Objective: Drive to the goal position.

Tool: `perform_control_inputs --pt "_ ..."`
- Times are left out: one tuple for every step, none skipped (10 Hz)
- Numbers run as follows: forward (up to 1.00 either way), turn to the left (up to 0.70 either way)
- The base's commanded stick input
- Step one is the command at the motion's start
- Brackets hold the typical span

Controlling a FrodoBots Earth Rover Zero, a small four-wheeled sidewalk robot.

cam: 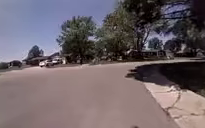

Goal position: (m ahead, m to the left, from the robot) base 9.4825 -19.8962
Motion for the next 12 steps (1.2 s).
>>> perform_control_inputs --pt "0.70 0.00" --pt "0.70 0.00" --pt "0.70 0.00" --pt "0.70 0.00" --pt "0.70 0.00" --pt "0.70 0.00" --pt "0.70 -0.34" --pt "0.70 -0.35" --pt "0.70 -0.35" --pt "0.70 -0.35" --pt "0.70 -0.35" --pt "0.70 -0.04"
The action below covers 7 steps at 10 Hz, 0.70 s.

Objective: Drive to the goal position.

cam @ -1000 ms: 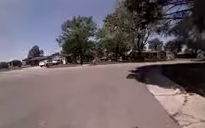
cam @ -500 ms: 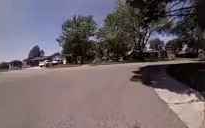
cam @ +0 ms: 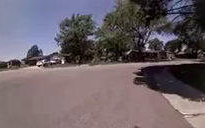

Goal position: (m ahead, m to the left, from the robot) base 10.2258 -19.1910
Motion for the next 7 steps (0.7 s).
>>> perform_control_inputs --pt "0.70 0.00" --pt "0.70 0.00" --pt "0.70 0.00" --pt "0.70 0.00" --pt "0.70 0.00" --pt "0.70 0.00" --pt "0.70 0.00"
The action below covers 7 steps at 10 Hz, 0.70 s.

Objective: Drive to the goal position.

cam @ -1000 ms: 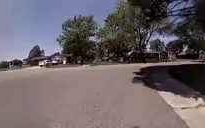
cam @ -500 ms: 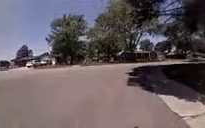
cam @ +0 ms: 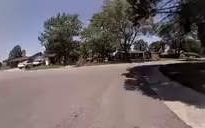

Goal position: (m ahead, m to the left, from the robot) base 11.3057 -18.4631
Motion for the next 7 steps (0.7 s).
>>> perform_control_inputs --pt "0.70 0.00" --pt "0.70 0.00" --pt "0.70 0.00" --pt "0.70 0.00" --pt "0.70 0.00" --pt "0.70 0.00" --pt "0.70 0.00"
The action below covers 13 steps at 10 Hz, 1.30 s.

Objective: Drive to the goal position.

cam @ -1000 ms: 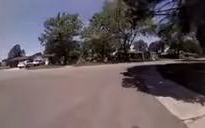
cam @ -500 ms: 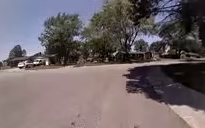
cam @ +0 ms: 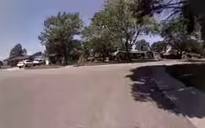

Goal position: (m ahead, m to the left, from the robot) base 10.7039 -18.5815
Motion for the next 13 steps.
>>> perform_control_inputs --pt "0.70 0.00" --pt "0.70 -0.35" --pt "0.70 -0.35" --pt "0.70 -0.35" --pt "0.70 -0.14" --pt "0.70 0.00" --pt "0.70 0.00" --pt "0.70 0.00" --pt "0.70 0.00" --pt "0.70 0.00" --pt "0.70 0.00" --pt "0.70 0.00" --pt "0.70 0.00"
